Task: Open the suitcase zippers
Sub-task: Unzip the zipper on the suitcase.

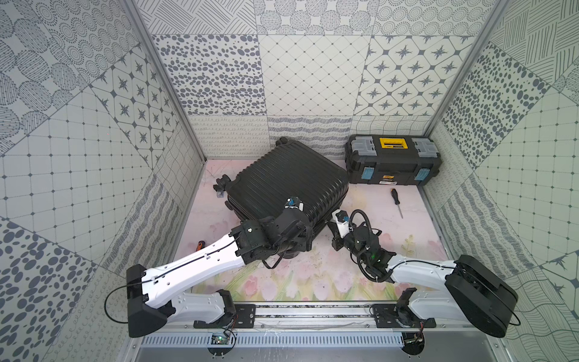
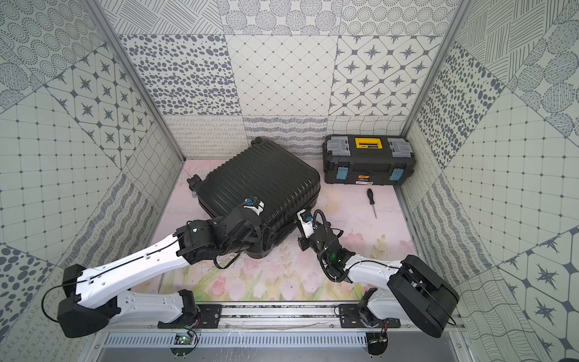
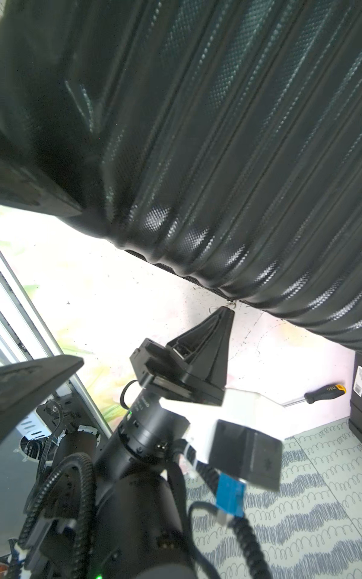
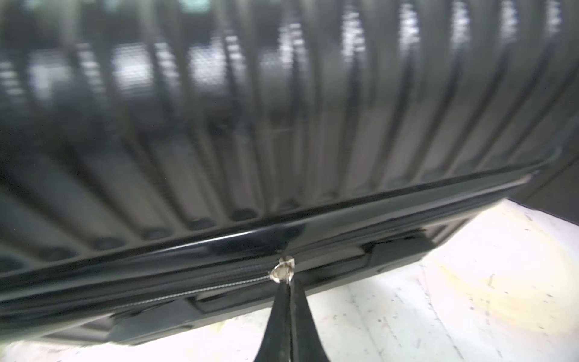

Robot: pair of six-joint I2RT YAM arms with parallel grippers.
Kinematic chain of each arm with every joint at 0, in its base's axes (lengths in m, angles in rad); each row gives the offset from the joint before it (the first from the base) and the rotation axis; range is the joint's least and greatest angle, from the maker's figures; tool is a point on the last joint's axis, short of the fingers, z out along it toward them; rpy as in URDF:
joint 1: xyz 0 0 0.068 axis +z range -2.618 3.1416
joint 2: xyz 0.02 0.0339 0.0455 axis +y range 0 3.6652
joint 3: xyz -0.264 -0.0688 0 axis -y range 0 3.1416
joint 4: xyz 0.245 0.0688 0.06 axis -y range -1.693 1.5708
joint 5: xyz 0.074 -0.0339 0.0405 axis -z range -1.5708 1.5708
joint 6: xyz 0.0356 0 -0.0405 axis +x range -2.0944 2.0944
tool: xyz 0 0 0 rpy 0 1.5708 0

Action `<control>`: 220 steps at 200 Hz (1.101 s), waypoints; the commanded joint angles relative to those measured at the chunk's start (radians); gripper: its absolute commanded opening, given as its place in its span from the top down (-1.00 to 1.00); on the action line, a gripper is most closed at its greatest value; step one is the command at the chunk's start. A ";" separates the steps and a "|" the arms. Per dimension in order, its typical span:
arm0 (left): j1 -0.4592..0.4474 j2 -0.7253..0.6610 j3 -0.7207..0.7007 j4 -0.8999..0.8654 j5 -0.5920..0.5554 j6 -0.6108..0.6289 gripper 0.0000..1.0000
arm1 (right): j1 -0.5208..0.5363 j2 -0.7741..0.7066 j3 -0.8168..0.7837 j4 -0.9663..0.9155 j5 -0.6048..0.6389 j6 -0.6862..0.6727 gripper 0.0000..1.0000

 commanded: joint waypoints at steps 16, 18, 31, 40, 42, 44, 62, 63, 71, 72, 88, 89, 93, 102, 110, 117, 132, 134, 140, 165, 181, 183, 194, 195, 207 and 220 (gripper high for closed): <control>0.006 -0.025 -0.047 -0.236 -0.086 -0.019 -0.40 | -0.161 0.076 0.096 0.074 0.135 0.084 1.00; 0.007 -0.028 -0.048 -0.236 -0.085 -0.019 -0.40 | -0.169 0.080 0.100 0.073 0.132 0.091 1.00; 0.005 -0.037 -0.057 -0.242 -0.084 -0.020 -0.39 | -0.220 0.110 0.139 0.068 0.113 0.129 1.00; 0.006 -0.046 -0.062 -0.249 -0.088 -0.020 -0.38 | -0.250 0.132 0.173 0.043 0.103 0.150 1.00; 0.006 -0.048 -0.063 -0.250 -0.088 -0.021 -0.38 | -0.257 0.134 0.175 0.035 0.100 0.154 1.00; 0.006 -0.049 -0.064 -0.251 -0.088 -0.020 -0.38 | -0.262 0.138 0.176 0.029 0.097 0.157 1.00; 0.004 -0.064 -0.070 -0.257 -0.084 -0.004 -0.37 | -0.301 0.169 0.244 0.004 0.070 0.163 1.00; 0.004 -0.064 -0.070 -0.257 -0.083 -0.003 -0.37 | -0.303 0.171 0.247 0.003 0.068 0.162 1.00; 0.003 -0.067 -0.069 -0.257 -0.079 0.016 -0.36 | -0.318 0.182 0.262 -0.008 0.050 0.162 1.00; 0.003 -0.067 -0.068 -0.257 -0.078 0.021 -0.36 | -0.319 0.184 0.263 -0.010 0.048 0.162 1.00; -0.005 -0.071 -0.039 -0.271 -0.086 0.102 -0.36 | -0.340 0.182 0.266 -0.016 -0.012 0.162 1.00; -0.007 -0.070 -0.037 -0.272 -0.089 0.108 -0.37 | -0.341 0.181 0.265 -0.015 -0.016 0.163 1.00; -0.014 -0.072 -0.023 -0.278 -0.103 0.131 -0.38 | -0.346 0.179 0.263 -0.016 -0.039 0.166 1.00; -0.034 -0.073 0.013 -0.288 -0.118 0.189 -0.40 | -0.354 0.171 0.254 -0.015 -0.083 0.176 1.00; -0.053 -0.067 0.041 -0.285 -0.105 0.243 -0.41 | -0.358 0.168 0.244 -0.009 -0.125 0.183 1.00; -0.072 -0.055 0.064 -0.274 -0.080 0.281 -0.42 | -0.362 0.166 0.235 0.002 -0.166 0.185 1.00; -0.123 -0.001 0.104 -0.237 -0.014 0.340 -0.42 | -0.363 0.161 0.224 0.016 -0.248 0.180 1.00; -0.129 0.007 0.109 -0.231 -0.007 0.345 -0.42 | -0.362 0.161 0.223 0.017 -0.259 0.180 1.00; -0.146 0.042 0.125 -0.213 0.008 0.355 -0.42 | -0.362 0.161 0.222 0.014 -0.285 0.177 1.00; -0.183 0.222 0.202 -0.155 -0.002 0.346 -0.42 | -0.362 0.159 0.213 0.016 -0.323 0.188 1.00; -0.183 0.348 0.256 -0.128 -0.035 0.347 -0.43 | -0.366 0.154 0.205 0.013 -0.318 0.194 1.00; -0.183 0.362 0.265 -0.126 -0.040 0.348 -0.43 | -0.367 0.153 0.204 0.014 -0.319 0.197 1.00; -0.183 0.446 0.305 -0.111 -0.075 0.360 -0.45 | -0.375 0.149 0.201 0.014 -0.326 0.211 1.00; -0.183 0.453 0.308 -0.110 -0.079 0.361 -0.46 | -0.376 0.148 0.201 0.013 -0.326 0.213 1.00; -0.181 0.532 0.351 -0.099 -0.134 0.380 -0.48 | -0.383 0.143 0.201 0.013 -0.335 0.226 1.00; -0.168 0.606 0.394 -0.093 -0.157 0.388 -0.49 | -0.389 0.138 0.203 0.008 -0.337 0.240 1.00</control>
